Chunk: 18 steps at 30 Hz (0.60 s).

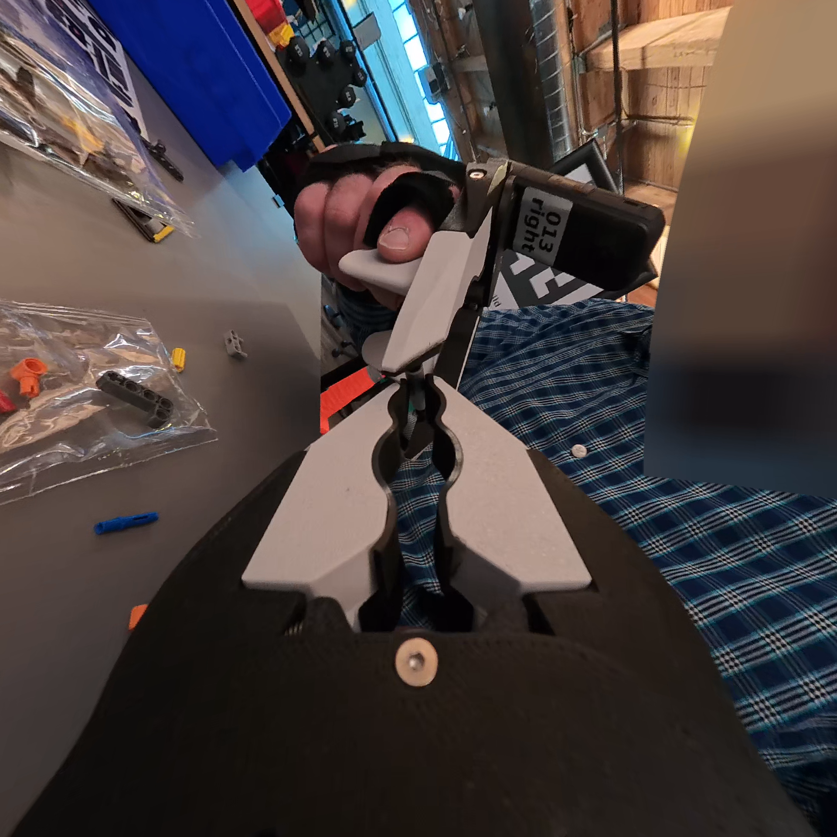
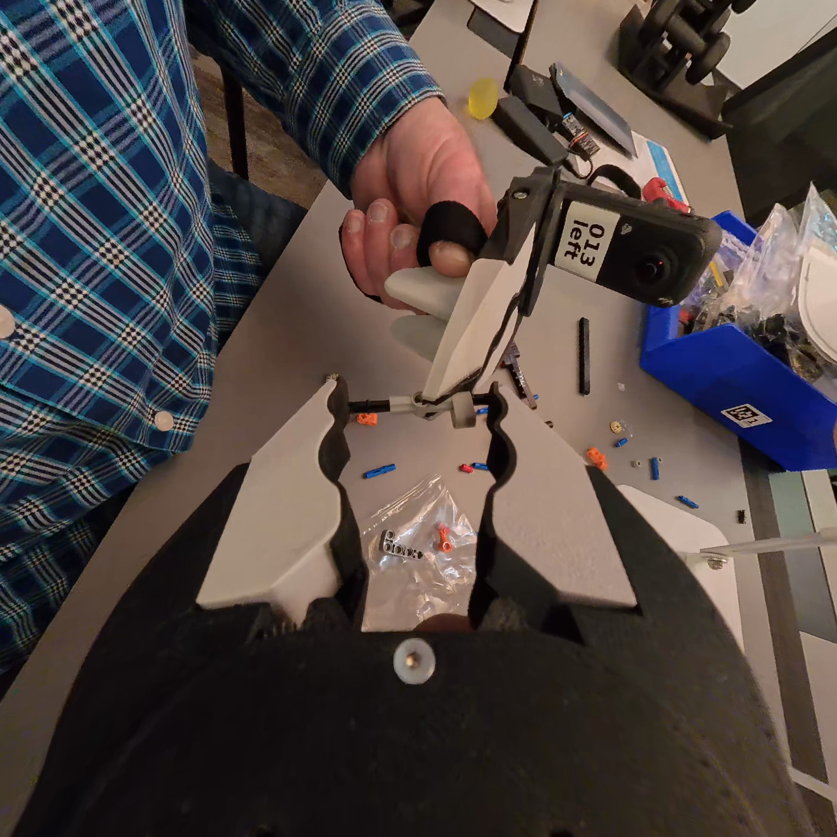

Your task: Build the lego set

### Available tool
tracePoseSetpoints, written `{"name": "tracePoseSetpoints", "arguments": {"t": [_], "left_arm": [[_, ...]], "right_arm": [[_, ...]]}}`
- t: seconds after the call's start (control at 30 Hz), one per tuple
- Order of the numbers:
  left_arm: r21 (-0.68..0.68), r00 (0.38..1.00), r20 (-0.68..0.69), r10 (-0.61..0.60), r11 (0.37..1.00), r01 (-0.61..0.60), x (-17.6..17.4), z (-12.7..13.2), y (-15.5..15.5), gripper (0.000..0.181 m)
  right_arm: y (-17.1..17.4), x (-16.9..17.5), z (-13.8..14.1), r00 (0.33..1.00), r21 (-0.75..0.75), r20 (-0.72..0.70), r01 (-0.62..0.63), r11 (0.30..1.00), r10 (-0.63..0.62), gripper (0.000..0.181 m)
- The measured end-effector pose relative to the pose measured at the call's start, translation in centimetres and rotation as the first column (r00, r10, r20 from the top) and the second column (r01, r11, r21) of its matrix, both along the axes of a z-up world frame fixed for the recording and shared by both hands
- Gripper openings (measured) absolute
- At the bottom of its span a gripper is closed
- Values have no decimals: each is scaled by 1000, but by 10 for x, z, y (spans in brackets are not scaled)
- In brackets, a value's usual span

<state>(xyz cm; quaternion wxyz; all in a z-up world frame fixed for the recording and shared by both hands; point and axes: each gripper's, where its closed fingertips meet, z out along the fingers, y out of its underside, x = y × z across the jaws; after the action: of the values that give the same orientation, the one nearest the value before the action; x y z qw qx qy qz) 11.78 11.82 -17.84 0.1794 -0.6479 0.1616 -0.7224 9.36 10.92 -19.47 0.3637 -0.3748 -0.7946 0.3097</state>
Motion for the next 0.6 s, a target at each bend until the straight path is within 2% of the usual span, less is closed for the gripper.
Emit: {"name": "tracePoseSetpoints", "arguments": {"t": [0.3,0.5,0.6], "left_arm": [[3,999,33,15,1000,-15,3,-1,-2,4],[1,995,54,81,997,-81,2,3,4,3],[-15,995,55,77,997,-77,6,2,1,4]], "right_arm": [[-4,4,-1,1000,-82,14,-24,996,25,59],[2,2,5,999,-173,-15,27,984,-30,60],[-1,4,5,998,-127,-45,33,991,-39,61]]}}
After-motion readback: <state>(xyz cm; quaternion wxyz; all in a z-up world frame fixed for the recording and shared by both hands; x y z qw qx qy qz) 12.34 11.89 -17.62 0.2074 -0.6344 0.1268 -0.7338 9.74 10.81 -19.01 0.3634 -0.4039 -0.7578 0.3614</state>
